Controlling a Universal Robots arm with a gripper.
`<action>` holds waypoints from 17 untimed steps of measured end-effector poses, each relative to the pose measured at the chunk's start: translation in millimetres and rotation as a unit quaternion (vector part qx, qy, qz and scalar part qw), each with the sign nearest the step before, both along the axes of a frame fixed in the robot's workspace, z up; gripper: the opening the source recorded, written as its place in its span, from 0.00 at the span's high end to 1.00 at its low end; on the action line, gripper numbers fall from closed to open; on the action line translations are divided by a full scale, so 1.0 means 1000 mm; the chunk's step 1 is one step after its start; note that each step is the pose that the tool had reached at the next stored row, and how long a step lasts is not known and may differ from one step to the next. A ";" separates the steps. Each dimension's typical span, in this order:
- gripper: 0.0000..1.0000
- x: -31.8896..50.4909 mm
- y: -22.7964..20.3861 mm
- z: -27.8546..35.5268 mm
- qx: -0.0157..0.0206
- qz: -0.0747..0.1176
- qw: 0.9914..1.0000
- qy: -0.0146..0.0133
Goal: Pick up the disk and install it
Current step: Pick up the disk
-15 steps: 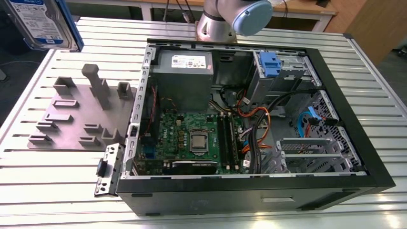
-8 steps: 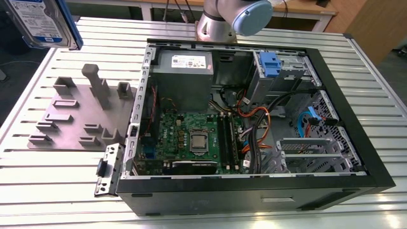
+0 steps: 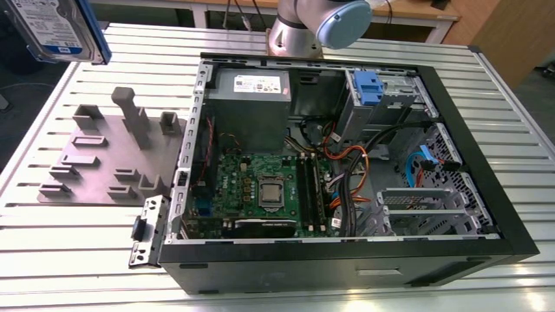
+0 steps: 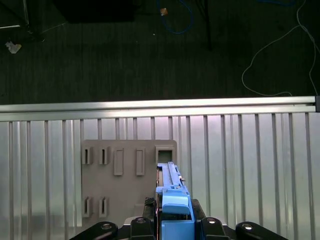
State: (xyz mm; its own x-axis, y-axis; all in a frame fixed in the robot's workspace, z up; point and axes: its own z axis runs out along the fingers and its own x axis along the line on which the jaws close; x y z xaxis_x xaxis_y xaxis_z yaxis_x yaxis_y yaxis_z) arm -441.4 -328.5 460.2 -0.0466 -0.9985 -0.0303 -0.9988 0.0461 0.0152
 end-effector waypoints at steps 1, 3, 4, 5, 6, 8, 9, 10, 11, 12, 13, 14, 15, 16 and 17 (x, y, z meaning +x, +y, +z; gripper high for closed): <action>0.64 0.0000 0.0000 0.0010 -0.001 0.000 1.000 0.000; 0.64 0.0000 0.0000 0.0033 -0.001 0.000 1.000 0.000; 0.64 0.0000 0.0000 0.0043 -0.002 0.000 1.000 0.000; 0.64 0.0000 0.0000 0.0053 -0.002 0.000 1.000 0.000; 0.64 0.0000 0.0000 0.0065 -0.003 0.000 1.000 0.000; 0.64 0.0000 0.0000 0.0089 -0.003 0.000 1.000 0.000; 0.64 0.0000 0.0000 0.0099 -0.003 0.000 1.000 0.000; 0.64 0.0000 0.0000 0.0109 -0.004 0.000 1.000 0.000; 0.64 0.0000 0.0001 0.0116 -0.005 0.000 1.000 0.000; 0.64 0.0000 0.0001 0.0123 -0.006 0.000 1.000 0.000; 0.64 0.0000 0.0000 0.0128 -0.007 0.000 1.000 0.000; 0.64 0.0000 0.0000 0.0131 -0.008 0.000 1.000 0.000; 0.64 0.0000 -0.0002 0.0133 -0.009 0.000 1.000 0.000; 0.64 0.0000 -0.0003 0.0135 -0.010 0.000 1.000 0.000; 0.64 0.0000 -0.0005 0.0136 -0.010 0.000 1.000 0.000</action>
State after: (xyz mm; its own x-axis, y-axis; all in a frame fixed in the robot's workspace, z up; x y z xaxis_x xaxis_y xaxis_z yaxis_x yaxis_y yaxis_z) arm -441.4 -329.0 473.8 -0.0467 -0.9989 -0.0099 -0.9988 0.0465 0.0143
